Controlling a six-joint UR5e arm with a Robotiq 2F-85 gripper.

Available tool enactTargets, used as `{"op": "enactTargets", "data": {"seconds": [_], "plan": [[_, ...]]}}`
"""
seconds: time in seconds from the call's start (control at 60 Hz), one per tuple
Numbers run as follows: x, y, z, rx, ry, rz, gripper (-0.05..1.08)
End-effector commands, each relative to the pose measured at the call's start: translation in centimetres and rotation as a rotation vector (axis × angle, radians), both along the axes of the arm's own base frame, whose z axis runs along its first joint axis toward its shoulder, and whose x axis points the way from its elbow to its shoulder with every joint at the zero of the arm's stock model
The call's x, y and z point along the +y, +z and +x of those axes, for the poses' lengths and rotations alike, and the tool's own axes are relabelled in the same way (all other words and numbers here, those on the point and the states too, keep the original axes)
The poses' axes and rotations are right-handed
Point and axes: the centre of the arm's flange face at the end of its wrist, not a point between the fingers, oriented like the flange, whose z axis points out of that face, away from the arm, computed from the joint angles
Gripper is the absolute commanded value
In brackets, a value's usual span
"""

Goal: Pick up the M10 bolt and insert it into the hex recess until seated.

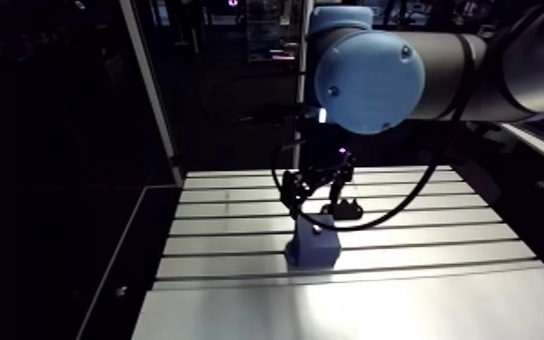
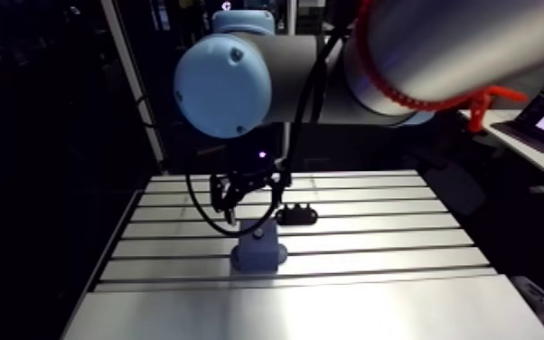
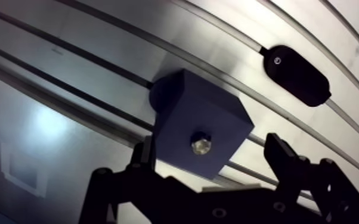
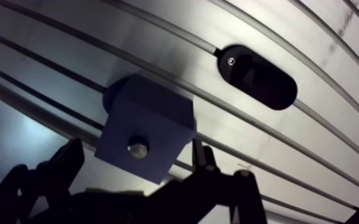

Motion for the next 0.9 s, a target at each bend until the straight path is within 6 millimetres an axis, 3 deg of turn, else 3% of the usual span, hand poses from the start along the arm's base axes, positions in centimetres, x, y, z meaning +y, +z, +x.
{"op": "enactTargets", "data": {"seconds": [0.017, 0.15, 0.333, 0.367, 0.383, 0.4, 0.433, 0.45, 0.467, 0.483, 0.5, 0.517, 0.533, 0.567, 0.683, 0.9], "plan": [[0.1, 2.2, -1.0, 0.009, -0.182, 0.01, 0.02], [0.1, 3.3, -1.3, -0.039, -0.358, 0.034, 0.02], [0.2, 4.1, -0.9, -0.036, -0.421, 0.073, 0.02], [0.3, 4.0, -0.8, -0.044, -0.439, 0.083, 0.08], [0.2, 3.9, -0.7, -0.055, -0.451, 0.09, 0.17], [0.2, 3.9, -0.7, -0.055, -0.451, 0.09, 0.17], [0.0, 4.0, -0.4, -0.065, -0.466, 0.089, 0.43], [0.0, 4.0, -0.4, -0.065, -0.466, 0.089, 0.43], [0.0, 4.0, -0.3, -0.068, -0.467, 0.092, 0.54], [0.0, 4.0, -0.3, -0.068, -0.467, 0.092, 0.54], [0.0, 3.9, -0.2, -0.07, -0.466, 0.095, 0.69], [0.0, 3.9, -0.2, -0.07, -0.466, 0.095, 0.69], [0.0, 3.9, -0.1, -0.071, -0.465, 0.096, 0.86], [-0.1, 3.9, -0.1, -0.072, -0.465, 0.093, 0.92], [-0.1, 3.7, 0.1, -0.081, -0.459, 0.09, 1.06], [-0.5, 2.3, 0.9, -0.135, -0.449, 0.093, 1.08]]}}
